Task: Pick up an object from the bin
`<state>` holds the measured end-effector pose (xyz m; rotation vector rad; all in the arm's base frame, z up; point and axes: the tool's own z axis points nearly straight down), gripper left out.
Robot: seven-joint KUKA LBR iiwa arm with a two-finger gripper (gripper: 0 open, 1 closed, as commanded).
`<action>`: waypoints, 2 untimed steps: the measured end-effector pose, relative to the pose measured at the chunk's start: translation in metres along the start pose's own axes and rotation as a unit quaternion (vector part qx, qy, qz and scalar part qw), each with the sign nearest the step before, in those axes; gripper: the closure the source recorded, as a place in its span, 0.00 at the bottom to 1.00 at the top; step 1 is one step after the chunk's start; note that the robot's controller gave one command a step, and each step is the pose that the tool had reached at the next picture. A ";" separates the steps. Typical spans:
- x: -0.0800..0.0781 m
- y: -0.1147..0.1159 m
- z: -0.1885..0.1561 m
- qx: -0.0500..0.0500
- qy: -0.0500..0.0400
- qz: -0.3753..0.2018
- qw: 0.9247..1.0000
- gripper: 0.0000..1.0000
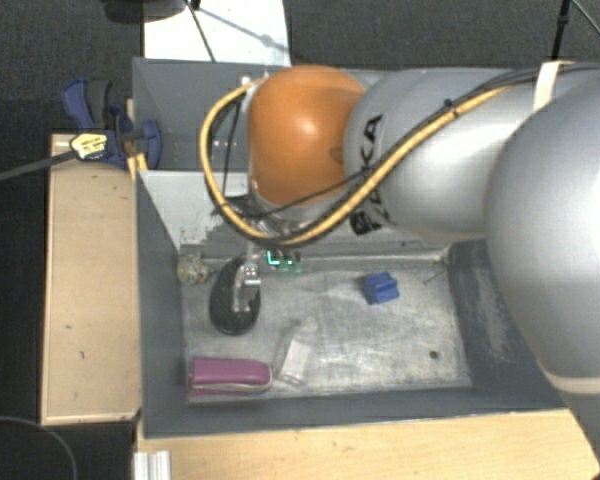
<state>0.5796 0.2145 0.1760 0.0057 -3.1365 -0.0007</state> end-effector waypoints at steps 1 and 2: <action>-0.004 -0.025 0.108 0.001 -0.001 -0.041 0.999 0.00; -0.005 -0.023 0.104 -0.001 -0.003 -0.039 0.999 1.00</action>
Offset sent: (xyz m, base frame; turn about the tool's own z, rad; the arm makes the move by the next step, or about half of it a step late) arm 0.0036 -0.0232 -0.1045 -0.0836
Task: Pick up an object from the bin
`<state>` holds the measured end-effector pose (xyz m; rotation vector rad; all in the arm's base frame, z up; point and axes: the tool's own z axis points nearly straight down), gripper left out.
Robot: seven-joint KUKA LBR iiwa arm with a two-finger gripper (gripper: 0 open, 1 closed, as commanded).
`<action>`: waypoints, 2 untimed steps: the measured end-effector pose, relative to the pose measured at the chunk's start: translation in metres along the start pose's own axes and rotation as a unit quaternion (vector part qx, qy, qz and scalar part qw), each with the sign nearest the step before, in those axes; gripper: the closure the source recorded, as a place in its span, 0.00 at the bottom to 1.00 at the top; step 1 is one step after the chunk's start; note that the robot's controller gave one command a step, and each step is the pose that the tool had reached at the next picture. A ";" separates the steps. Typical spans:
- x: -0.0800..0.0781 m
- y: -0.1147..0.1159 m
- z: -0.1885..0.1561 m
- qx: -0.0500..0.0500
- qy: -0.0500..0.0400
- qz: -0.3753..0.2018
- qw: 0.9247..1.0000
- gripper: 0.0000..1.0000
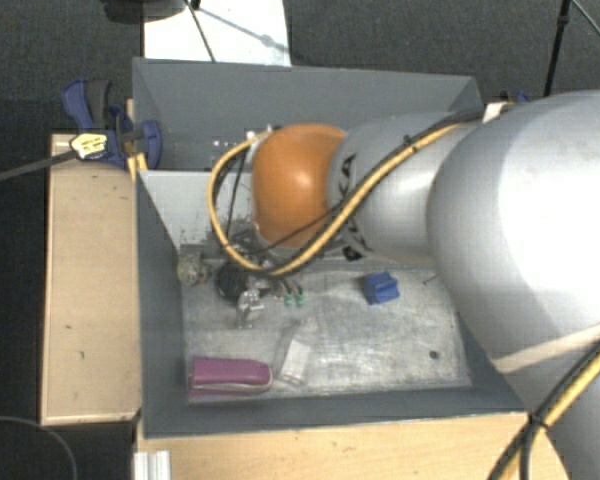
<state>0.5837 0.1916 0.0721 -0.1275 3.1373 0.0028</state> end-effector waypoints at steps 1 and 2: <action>-0.009 0.020 -0.115 0.000 -0.004 -0.018 1.000 1.00; 0.034 -0.029 -0.203 0.001 -0.003 -0.138 0.990 1.00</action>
Offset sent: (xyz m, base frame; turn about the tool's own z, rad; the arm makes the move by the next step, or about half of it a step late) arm 0.0056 0.0193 0.1096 -0.0433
